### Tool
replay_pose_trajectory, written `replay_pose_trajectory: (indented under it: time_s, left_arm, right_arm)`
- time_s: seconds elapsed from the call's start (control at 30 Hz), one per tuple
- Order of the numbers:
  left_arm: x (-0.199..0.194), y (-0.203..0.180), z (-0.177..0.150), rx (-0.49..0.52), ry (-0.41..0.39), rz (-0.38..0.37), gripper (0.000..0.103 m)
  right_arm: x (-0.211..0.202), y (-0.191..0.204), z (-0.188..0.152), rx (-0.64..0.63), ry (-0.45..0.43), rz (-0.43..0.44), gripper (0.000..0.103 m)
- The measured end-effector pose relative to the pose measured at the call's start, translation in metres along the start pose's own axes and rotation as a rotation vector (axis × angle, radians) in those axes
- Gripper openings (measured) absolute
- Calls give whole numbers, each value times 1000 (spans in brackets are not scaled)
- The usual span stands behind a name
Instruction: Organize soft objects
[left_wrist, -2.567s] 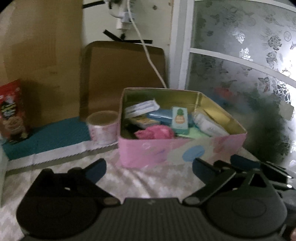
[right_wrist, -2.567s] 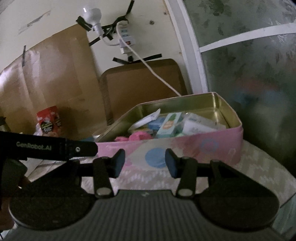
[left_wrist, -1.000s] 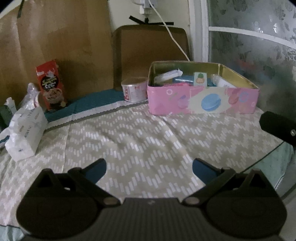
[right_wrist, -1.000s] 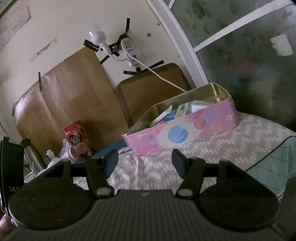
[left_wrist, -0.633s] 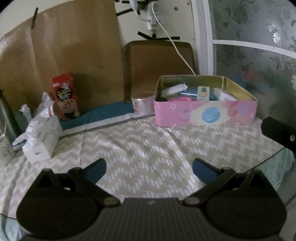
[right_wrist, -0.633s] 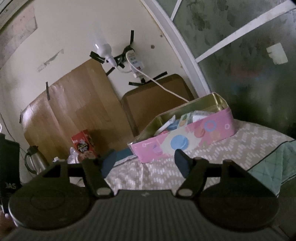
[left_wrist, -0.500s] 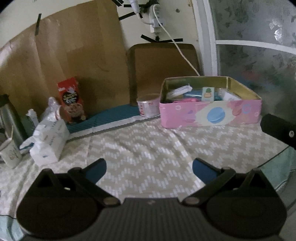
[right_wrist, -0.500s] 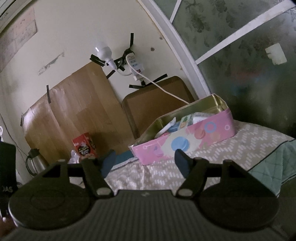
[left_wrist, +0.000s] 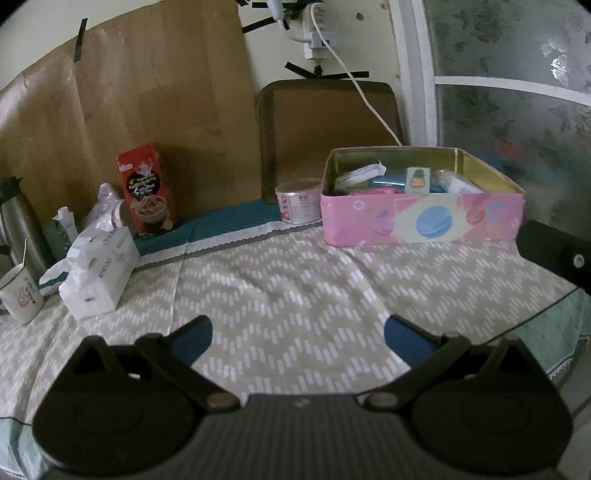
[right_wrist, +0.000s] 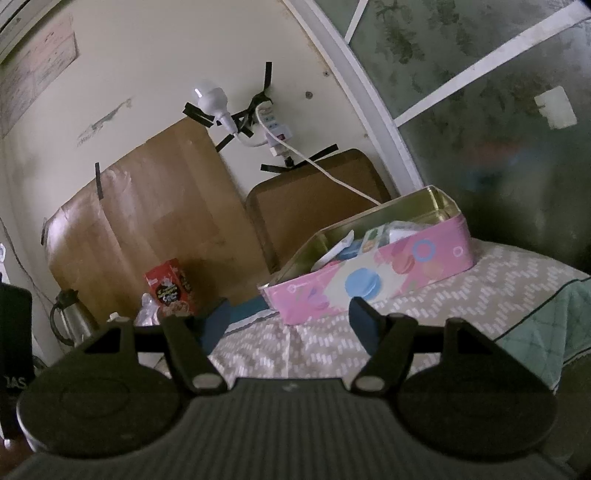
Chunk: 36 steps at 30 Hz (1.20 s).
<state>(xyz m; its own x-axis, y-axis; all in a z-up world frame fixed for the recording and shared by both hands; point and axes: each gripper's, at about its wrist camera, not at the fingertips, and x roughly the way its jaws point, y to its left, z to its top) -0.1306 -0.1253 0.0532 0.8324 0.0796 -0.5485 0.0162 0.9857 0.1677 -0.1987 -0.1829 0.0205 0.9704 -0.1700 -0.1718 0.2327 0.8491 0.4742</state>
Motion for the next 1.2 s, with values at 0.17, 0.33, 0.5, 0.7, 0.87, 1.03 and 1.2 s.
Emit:
replay_pose_trajectory:
  time_s: [0.17,0.33,0.5,0.7,0.87,1.03,1.2]
  left_arm:
    - [0,1,-1,-1,4,-8,103]
    - [1,0,-3,1,10,-15,103]
    - [3,0,-6,4,22,-21,103]
    - [6,2,-10,6,39,-27,103]
    - [8,2,-13,11,52,-29,103]
    - [11,1,-15,13,66,-32,103]
    - [12,2,-16,10,76,-36,103]
  right_arm:
    - [1,-1,0,-1,4,2,73]
    - [2,-3,0,-1,8,3,73]
    - [2,-2,0,-4,8,2,73]
    - [3,-2,-1,-8,13,3,74]
    - [4,-3,0,-9,14,6,74]
    - [4,-4,0,-8,16,7,74]
    - [4,-3,0,-9,16,5,75]
